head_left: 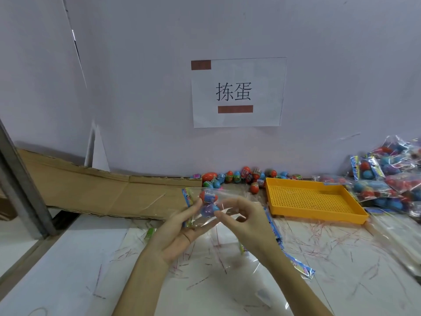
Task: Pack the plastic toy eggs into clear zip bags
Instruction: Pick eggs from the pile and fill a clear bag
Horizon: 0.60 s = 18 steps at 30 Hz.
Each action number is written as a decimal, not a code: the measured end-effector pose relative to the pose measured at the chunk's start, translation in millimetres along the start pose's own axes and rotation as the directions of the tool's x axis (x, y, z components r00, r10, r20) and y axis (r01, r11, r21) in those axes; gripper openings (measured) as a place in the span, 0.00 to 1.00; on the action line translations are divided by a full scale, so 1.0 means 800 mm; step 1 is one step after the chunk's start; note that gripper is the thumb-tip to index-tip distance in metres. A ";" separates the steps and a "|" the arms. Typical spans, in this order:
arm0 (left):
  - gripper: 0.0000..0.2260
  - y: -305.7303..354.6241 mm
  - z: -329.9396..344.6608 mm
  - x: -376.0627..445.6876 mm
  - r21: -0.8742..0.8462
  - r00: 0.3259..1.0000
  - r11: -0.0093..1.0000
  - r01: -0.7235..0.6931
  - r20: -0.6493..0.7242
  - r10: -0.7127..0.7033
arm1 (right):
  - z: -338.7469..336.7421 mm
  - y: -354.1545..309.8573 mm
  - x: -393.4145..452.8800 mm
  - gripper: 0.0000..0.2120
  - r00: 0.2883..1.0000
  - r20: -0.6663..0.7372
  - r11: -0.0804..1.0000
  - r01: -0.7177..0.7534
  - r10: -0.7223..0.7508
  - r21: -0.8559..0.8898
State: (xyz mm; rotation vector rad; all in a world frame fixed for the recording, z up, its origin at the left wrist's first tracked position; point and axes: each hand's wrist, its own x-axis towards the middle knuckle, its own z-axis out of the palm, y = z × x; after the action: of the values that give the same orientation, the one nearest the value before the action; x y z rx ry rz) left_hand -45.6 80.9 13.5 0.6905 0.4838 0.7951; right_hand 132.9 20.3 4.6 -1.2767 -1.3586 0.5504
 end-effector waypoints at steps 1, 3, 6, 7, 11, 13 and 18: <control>0.19 -0.001 0.000 0.000 -0.013 1.000 1.000 -0.005 -0.018 0.005 | 0.003 0.001 -0.002 0.05 1.000 0.000 0.999 0.019 -0.019 -0.033; 0.20 -0.002 0.000 0.000 -0.035 0.999 0.999 -0.007 -0.038 0.006 | 0.009 -0.001 -0.005 0.04 0.997 -0.007 0.992 0.074 -0.075 -0.098; 0.21 -0.003 0.002 -0.001 -0.069 0.999 0.998 -0.001 -0.054 -0.003 | 0.009 -0.004 -0.007 0.06 0.994 0.026 0.988 0.109 -0.107 -0.113; 0.21 -0.003 0.003 -0.001 -0.082 0.998 0.997 0.003 -0.062 -0.008 | 0.007 -0.004 -0.006 0.05 0.995 0.041 0.989 0.098 -0.094 -0.109; 0.23 -0.005 0.008 0.001 -0.087 0.996 0.996 -0.009 -0.085 0.001 | 0.005 -0.003 -0.001 0.07 0.997 -0.076 1.000 0.019 -0.019 -0.002; 0.23 -0.007 0.011 0.003 -0.074 0.996 0.997 -0.021 -0.089 0.015 | 0.007 -0.003 -0.002 0.10 0.993 -0.116 0.999 0.020 -0.016 0.031; 0.21 -0.012 0.006 0.006 -0.062 0.996 0.997 -0.036 -0.087 0.030 | 0.010 -0.005 -0.006 0.16 0.996 -0.037 0.997 0.076 -0.076 -0.019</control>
State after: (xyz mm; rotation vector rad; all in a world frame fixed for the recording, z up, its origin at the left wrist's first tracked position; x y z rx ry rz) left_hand -35.2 78.2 9.5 0.6082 0.5237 0.8705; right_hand 123.0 17.4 4.2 -1.2385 -1.3776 0.4608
